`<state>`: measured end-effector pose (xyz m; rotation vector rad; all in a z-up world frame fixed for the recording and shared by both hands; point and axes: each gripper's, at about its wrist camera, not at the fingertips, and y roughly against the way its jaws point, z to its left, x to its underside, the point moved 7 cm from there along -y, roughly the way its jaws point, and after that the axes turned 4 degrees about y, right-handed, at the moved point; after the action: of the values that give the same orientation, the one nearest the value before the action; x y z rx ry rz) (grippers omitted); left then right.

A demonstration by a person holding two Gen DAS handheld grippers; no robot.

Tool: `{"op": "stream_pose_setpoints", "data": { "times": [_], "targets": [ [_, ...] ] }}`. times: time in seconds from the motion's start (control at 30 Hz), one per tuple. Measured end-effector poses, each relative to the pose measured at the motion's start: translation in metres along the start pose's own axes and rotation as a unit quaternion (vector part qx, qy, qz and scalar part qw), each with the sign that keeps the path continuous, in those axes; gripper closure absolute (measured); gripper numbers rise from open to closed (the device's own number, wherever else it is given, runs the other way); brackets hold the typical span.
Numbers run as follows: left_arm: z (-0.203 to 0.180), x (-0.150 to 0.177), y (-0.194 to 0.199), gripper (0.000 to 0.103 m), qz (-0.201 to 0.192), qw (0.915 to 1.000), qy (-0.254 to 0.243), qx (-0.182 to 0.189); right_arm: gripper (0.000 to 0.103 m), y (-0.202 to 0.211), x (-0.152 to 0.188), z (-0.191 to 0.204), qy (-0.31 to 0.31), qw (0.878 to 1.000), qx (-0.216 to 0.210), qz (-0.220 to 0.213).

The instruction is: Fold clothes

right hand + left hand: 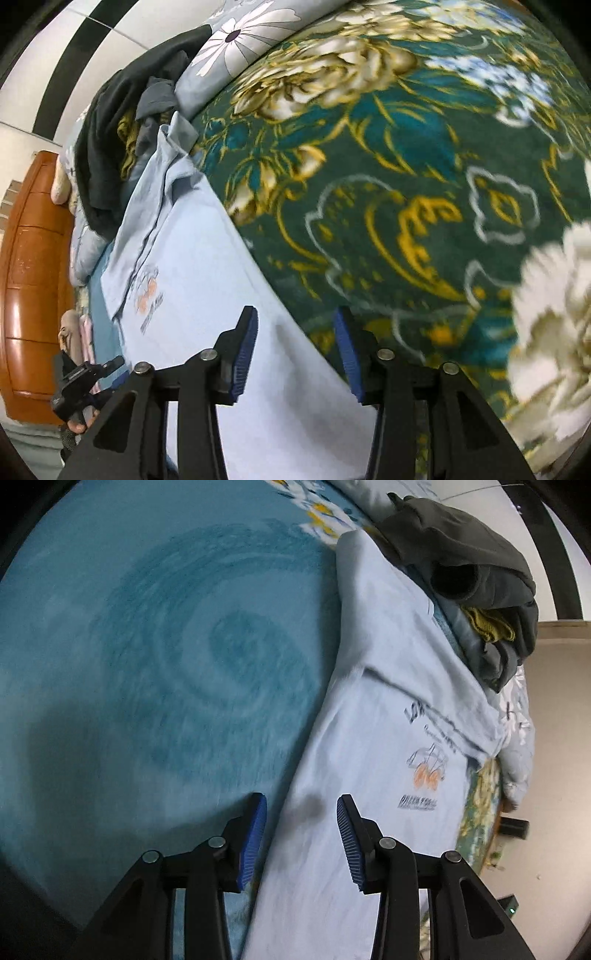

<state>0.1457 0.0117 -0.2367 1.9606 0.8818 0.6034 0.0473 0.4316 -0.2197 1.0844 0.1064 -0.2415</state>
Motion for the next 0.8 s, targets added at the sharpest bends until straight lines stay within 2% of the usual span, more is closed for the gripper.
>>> {"op": "stream_pose_setpoints", "data": {
  "times": [0.1,0.2,0.27,0.4,0.53,0.63,0.7,0.77,0.8],
  "targets": [
    [-0.006,0.02,-0.006,0.038,0.01,0.9988,-0.034,-0.033,0.052,0.004,0.014,-0.005,0.024,1.0,0.012,0.001],
    [-0.01,0.036,-0.012,0.03,0.032,0.9953,-0.064,-0.065,0.052,0.004,0.029,-0.006,0.045,0.999,0.027,0.008],
    [-0.01,0.045,-0.015,0.025,0.049,0.9932,-0.075,-0.074,0.052,0.005,0.04,-0.008,0.058,0.998,0.036,0.013],
    [-0.004,0.06,-0.016,0.024,0.079,0.9905,-0.071,-0.087,0.052,0.007,0.05,-0.011,0.068,0.997,0.04,0.016],
    [0.007,0.08,-0.023,0.024,0.127,0.9836,-0.058,-0.114,0.052,0.011,0.058,-0.017,0.063,0.997,0.028,0.016],
    [0.007,0.086,-0.024,0.026,0.137,0.9801,-0.065,-0.128,0.052,0.012,0.065,-0.021,0.054,0.998,0.013,0.022],
    [0.007,0.089,-0.023,0.033,0.136,0.9764,-0.074,-0.15,0.052,0.012,0.07,-0.023,0.049,0.998,0.005,0.03],
    [0.008,0.09,-0.023,0.05,0.133,0.9729,-0.08,-0.171,0.058,0.012,0.074,-0.024,0.046,0.998,0.0,0.033],
    [0.008,0.09,-0.022,0.062,0.13,0.9733,-0.078,-0.172,0.069,0.012,0.076,-0.025,0.042,0.998,-0.003,0.038]
  ]
}}
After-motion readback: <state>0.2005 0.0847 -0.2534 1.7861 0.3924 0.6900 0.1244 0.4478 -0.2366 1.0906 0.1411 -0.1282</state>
